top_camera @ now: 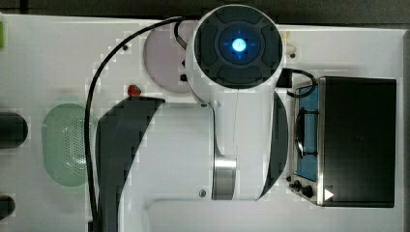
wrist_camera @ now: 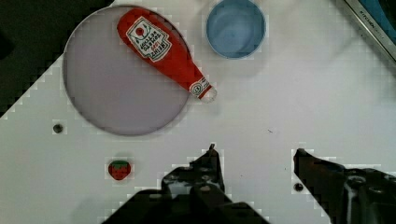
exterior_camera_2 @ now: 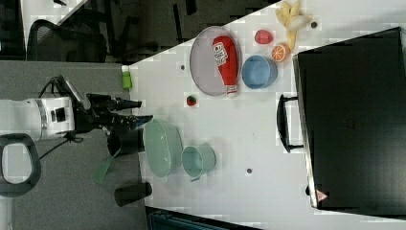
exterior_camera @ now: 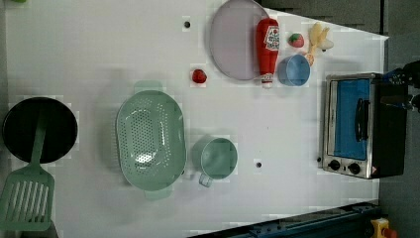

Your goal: Pick ketchup from plate and place it on table.

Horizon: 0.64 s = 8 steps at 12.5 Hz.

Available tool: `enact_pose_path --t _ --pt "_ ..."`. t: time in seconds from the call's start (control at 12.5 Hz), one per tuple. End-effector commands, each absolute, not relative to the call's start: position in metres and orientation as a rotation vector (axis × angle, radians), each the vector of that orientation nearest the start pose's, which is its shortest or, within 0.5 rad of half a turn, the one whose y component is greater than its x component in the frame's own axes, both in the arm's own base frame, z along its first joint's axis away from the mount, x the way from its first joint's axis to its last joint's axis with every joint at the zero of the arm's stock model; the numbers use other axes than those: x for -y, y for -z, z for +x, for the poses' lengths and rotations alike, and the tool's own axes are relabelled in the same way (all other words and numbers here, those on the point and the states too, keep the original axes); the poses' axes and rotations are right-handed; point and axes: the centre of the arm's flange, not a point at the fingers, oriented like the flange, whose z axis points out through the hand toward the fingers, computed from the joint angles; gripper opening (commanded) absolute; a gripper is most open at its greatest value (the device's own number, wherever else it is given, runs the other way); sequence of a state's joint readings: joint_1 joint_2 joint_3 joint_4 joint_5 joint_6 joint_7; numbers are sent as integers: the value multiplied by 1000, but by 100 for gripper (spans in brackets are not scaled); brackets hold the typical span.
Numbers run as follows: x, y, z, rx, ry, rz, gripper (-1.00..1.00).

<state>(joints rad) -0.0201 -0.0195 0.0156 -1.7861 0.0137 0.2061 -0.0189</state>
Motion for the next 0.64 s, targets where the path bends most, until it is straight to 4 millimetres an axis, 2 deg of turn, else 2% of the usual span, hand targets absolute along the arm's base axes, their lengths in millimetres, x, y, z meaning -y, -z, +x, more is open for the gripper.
enact_pose_path --t 0.08,0.24,0.4,0.64 --pt "8 -566 507 -1290 -84 -2882 58" --pt "7 -561 512 -1275 -78 -2887 99" --pt "5 -549 522 -1253 -73 -2893 100" --pt "2 -517 540 -1210 -121 -2917 100"
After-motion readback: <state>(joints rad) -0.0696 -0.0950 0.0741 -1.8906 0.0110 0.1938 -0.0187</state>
